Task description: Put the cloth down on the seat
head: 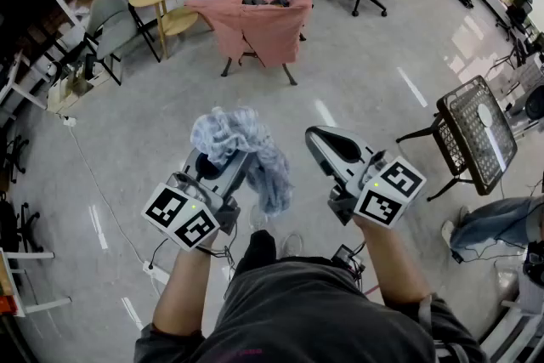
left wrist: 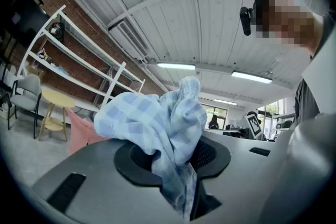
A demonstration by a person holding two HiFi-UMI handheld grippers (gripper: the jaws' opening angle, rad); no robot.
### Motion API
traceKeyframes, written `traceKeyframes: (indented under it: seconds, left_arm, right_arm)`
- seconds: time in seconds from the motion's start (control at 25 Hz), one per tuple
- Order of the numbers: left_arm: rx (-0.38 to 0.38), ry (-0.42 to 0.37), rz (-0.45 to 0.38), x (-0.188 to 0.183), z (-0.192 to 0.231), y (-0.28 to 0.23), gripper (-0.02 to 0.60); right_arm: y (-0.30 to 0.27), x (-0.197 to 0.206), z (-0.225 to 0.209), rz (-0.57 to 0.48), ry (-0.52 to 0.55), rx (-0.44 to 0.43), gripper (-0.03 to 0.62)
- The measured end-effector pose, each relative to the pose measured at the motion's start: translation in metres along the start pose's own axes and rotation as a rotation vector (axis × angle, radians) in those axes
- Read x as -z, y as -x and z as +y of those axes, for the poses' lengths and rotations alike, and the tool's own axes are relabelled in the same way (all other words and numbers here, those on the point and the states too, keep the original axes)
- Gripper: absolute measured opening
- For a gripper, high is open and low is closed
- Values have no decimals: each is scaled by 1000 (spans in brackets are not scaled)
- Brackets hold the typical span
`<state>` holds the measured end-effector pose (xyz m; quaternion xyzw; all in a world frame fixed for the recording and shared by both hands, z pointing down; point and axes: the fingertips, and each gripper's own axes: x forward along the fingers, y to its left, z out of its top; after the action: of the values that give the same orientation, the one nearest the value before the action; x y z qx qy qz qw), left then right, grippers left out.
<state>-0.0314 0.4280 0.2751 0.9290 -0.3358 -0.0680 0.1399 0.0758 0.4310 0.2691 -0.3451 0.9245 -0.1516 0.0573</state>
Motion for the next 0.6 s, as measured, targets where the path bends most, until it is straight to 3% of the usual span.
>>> traceKeyframes:
  seconds: [0.36, 0.6]
  left_arm:
    - [-8, -7, 0, 7, 4, 0, 133]
    - [-23, 2, 5, 4, 42, -5, 134]
  right_arm:
    - [-1, 11, -8, 8, -9, 8, 14]
    - [-27, 12, -28, -1, -55, 30, 15]
